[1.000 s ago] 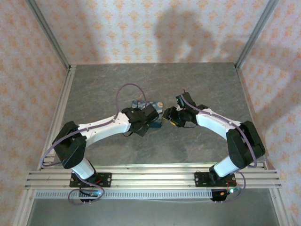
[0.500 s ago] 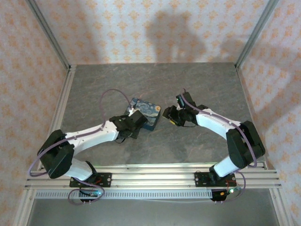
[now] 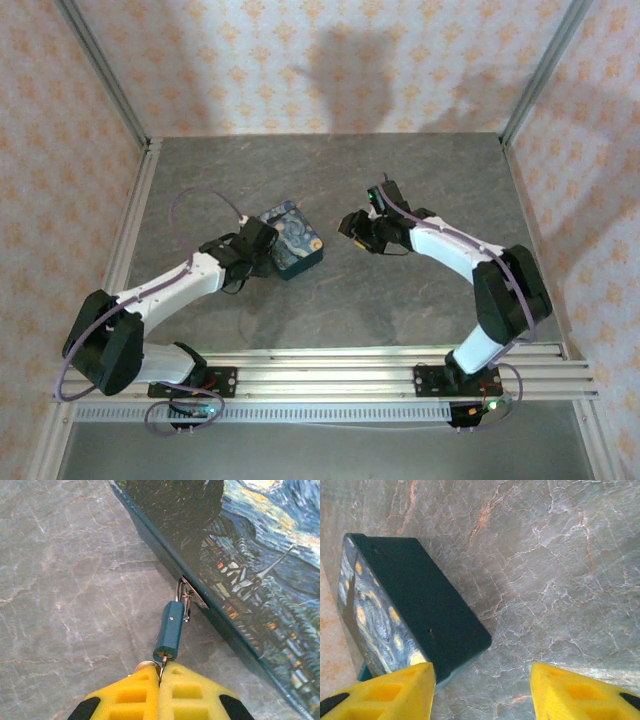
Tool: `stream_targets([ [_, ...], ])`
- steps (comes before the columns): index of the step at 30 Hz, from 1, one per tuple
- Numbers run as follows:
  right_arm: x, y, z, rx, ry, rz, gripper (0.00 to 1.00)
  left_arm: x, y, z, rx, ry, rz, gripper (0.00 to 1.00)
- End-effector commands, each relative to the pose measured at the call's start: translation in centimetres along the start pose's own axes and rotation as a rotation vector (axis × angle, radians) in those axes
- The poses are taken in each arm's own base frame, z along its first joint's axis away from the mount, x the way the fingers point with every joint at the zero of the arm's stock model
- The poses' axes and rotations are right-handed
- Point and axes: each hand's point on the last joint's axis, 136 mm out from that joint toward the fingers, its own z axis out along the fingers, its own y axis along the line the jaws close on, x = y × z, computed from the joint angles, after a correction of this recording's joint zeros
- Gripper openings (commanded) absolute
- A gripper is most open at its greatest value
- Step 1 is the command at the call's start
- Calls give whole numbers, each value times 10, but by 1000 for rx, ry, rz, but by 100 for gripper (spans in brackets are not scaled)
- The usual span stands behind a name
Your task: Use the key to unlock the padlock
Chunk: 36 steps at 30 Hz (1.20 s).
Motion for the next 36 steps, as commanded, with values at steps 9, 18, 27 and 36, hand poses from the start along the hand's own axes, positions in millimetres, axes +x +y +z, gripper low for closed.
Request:
stream_targets([
  [9,-3,7,12,-11,40,-8,53,-7,9,7,20,-69,-145,0],
  [18,0,12,24,-30,72,-1,54,3,4,14,140,-77,-283,0],
  [27,3,8,29,-30,84,3,54,0,-4,7,348,-60,-359,0],
  [36,5,6,28,-33,86,3,54,7,9,9,364,-99,-492,0],
])
